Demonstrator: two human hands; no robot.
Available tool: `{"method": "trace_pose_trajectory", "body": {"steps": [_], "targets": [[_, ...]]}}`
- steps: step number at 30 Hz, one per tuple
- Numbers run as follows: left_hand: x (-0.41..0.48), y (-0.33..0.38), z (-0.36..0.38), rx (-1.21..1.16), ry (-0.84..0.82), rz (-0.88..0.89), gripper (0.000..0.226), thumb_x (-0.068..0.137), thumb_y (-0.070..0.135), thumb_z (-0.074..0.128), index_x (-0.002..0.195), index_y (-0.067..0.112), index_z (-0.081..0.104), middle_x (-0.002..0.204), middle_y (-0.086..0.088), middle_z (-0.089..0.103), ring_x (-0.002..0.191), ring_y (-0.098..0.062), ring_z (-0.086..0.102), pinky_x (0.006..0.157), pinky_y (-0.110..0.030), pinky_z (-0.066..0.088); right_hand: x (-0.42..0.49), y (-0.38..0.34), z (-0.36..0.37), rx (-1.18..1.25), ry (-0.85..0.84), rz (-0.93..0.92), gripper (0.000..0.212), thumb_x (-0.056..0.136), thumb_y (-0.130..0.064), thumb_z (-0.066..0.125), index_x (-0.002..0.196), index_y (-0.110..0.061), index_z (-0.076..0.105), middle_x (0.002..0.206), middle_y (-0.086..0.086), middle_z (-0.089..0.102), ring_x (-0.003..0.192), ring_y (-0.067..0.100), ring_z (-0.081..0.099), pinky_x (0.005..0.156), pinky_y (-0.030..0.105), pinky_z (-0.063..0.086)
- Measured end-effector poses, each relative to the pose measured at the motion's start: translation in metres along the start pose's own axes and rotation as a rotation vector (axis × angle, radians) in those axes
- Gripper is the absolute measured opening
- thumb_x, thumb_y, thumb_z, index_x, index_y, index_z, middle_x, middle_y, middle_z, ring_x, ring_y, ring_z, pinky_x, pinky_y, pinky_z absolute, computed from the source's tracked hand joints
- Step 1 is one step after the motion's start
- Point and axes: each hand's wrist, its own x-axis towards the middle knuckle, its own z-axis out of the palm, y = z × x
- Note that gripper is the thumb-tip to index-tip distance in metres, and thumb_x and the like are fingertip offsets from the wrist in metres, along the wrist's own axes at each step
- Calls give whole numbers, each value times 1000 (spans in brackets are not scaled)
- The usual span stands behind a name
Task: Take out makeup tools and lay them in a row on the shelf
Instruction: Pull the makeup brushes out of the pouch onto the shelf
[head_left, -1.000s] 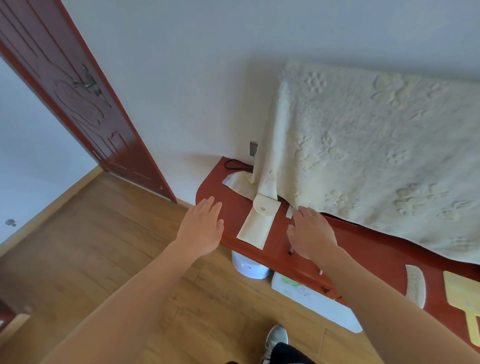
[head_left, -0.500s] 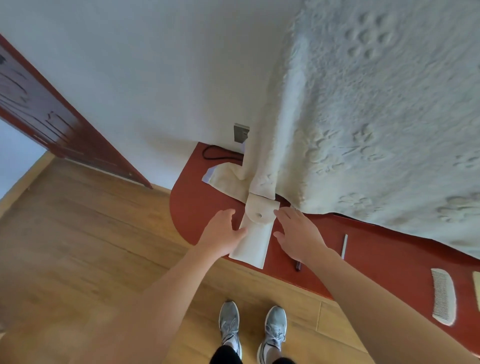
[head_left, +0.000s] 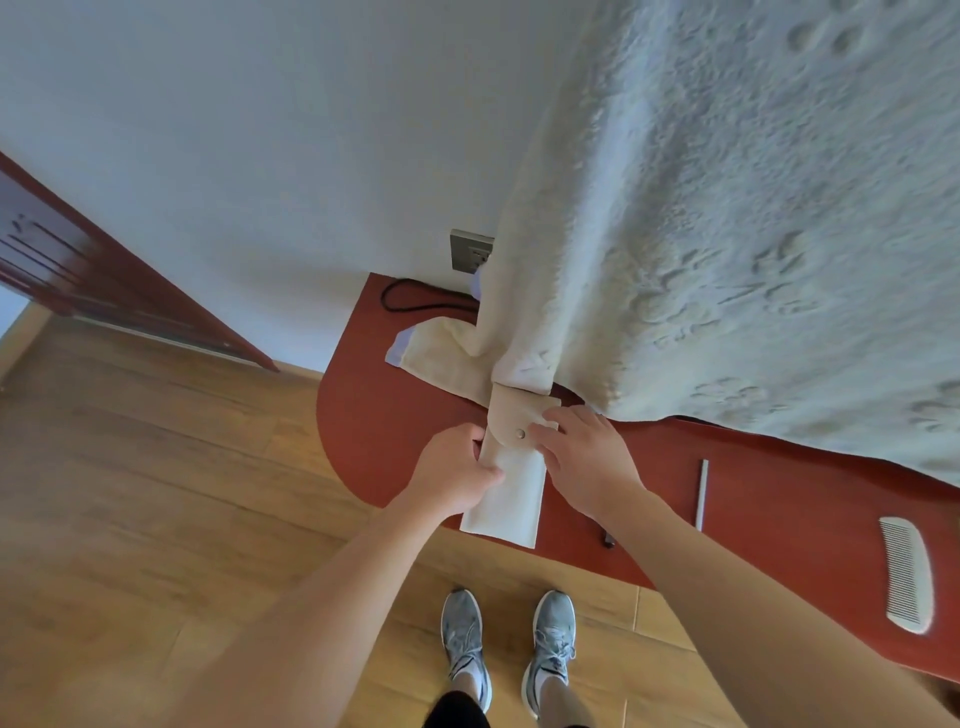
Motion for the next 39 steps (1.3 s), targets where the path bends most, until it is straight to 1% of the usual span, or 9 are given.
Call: {"method": "trace_pose_trajectory", "body": {"steps": [3,6,9,13,18,24,31,36,39], "targets": [[0,1,-3,-82,-39,-24,41,78,25,75,115,21,59,94,4,67,81,-11,66,67,-29,56,-1,1,0,35,67,-11,22,71,-4,76,88,-16,72,94,4,67,81,28,61,68,39,53],[-4,3,-8,-221,-93,-63,41,79,17,75,114,21,55,102,1,67,88,-14,67,72,-31,57,-2,0,-4,55,120,-35,17,75,-3,73,87,-15,71,95,2,67,82,26,61,69,38,52],[-13,4,-14,-334,-126,-68,41,79,12,75,114,19,55,104,0,68,93,-15,68,77,-31,56,-7,-4,-13,66,172,-67,12,81,-5,67,89,-14,69,94,0,66,83,25,59,71,40,50],[-29,9,-26,-404,-166,-2,50,77,11,76,121,22,56,105,5,73,94,-12,71,85,-35,57,-14,-10,-35,57,269,-132,12,84,-12,67,95,-16,71,95,0,65,84,24,58,70,36,48],[-58,26,-43,-430,-220,113,46,79,3,73,120,24,63,102,6,76,94,-10,73,86,-33,57,-24,-18,-67,57,345,-145,15,81,-7,73,92,-16,73,95,2,66,82,25,58,68,36,49],[-95,43,-55,-466,-155,137,55,79,4,75,128,23,59,105,5,76,96,-11,73,88,-37,57,-29,-27,-106,96,385,-194,12,83,-6,70,91,-13,74,94,1,67,81,25,58,67,37,51],[-131,65,-59,-469,-15,162,52,79,4,76,125,25,61,103,7,76,93,-8,72,89,-37,57,-30,-36,-136,131,433,-243,15,86,-9,59,90,-11,73,89,2,68,76,27,59,64,36,52],[-147,72,-59,-469,18,156,51,79,4,76,123,26,63,102,9,76,95,-8,72,91,-40,57,-33,-39,-144,156,425,-228,13,85,-8,62,88,-11,74,87,1,69,75,25,59,62,36,52],[-154,74,-57,-451,26,154,50,79,3,74,121,26,64,101,8,76,94,-10,72,91,-43,58,-35,-43,-150,220,439,-162,13,89,-10,61,89,-12,74,78,0,67,71,22,58,60,35,51]]}}
